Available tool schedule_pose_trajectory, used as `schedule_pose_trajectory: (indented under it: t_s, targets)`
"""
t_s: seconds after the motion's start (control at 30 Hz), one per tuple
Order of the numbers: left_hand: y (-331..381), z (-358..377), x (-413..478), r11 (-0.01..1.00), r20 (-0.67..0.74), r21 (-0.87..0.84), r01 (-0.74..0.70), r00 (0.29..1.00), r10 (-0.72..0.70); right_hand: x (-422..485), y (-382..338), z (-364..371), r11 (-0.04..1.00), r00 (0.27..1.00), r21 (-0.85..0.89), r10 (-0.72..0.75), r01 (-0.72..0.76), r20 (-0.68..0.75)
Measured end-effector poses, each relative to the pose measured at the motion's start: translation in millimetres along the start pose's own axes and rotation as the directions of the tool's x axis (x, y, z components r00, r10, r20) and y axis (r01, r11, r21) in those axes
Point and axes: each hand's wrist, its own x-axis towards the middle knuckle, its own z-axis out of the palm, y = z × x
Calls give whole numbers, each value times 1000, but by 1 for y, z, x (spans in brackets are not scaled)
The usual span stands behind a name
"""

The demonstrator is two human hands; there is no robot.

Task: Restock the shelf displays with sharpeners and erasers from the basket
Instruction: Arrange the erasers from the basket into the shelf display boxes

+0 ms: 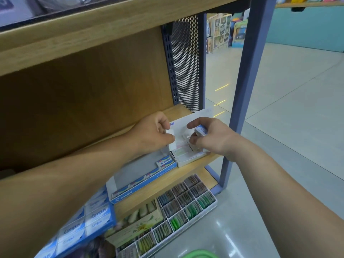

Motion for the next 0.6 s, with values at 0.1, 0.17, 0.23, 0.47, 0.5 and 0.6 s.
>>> schedule_pose_trajectory:
  t_s: [0.1, 0.17, 0.23, 0.47, 0.5, 0.6]
  targets:
    - [3, 2, 6, 999, -39, -24, -26, 999, 25, -1, 2, -3, 999, 1000, -37, -13, 12, -22]
    - [2, 5, 10, 999, -47, 0, -44, 998, 44, 0, 4, -7, 994, 998, -109, -27, 20, -61]
    - [-4, 9, 14, 995, -91, 73, -61, 994, 67, 0, 8, -8, 990, 995, -140, -36, 22, -96]
    - [-20, 32, 11, 999, -303, 52, 9, 953, 7, -6, 21, -5, 994, 984, -107, -53, 35, -173]
    - [-20, 37, 10, 999, -328, 34, 9, 945, 3, -6, 22, -5, 994, 984, -99, -52, 36, -172]
    - [-19, 50, 11, 998, -334, 56, 26, 942, -6, -6, 23, -5, 996, 984, -75, -55, 43, -171]
